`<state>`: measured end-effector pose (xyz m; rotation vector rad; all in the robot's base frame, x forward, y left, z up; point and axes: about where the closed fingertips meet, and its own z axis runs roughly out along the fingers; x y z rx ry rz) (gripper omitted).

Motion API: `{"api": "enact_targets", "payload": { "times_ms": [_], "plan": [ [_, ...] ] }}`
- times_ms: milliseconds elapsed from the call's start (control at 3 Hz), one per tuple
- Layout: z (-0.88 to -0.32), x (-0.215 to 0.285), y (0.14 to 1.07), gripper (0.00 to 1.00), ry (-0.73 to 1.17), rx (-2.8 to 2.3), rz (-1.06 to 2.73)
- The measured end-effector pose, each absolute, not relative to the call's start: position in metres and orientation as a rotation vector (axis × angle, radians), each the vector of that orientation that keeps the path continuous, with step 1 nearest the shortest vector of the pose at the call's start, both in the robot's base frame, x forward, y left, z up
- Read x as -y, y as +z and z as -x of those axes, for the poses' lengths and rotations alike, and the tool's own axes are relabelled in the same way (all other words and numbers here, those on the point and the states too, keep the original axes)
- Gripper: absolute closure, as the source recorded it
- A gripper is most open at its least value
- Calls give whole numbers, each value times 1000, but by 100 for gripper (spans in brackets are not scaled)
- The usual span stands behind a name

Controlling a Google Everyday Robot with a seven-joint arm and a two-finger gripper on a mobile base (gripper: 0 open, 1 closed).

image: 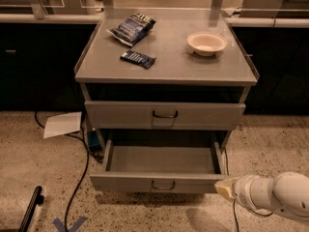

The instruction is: Close middle drawer

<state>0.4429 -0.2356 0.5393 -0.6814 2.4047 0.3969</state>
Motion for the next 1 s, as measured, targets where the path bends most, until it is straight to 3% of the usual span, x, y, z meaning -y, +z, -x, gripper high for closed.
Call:
{"api": "enact_targets", "payload": {
  "times_ms": [1000],
  "plan": [
    [-449,235,424,100,551,-2502,443]
  ]
}}
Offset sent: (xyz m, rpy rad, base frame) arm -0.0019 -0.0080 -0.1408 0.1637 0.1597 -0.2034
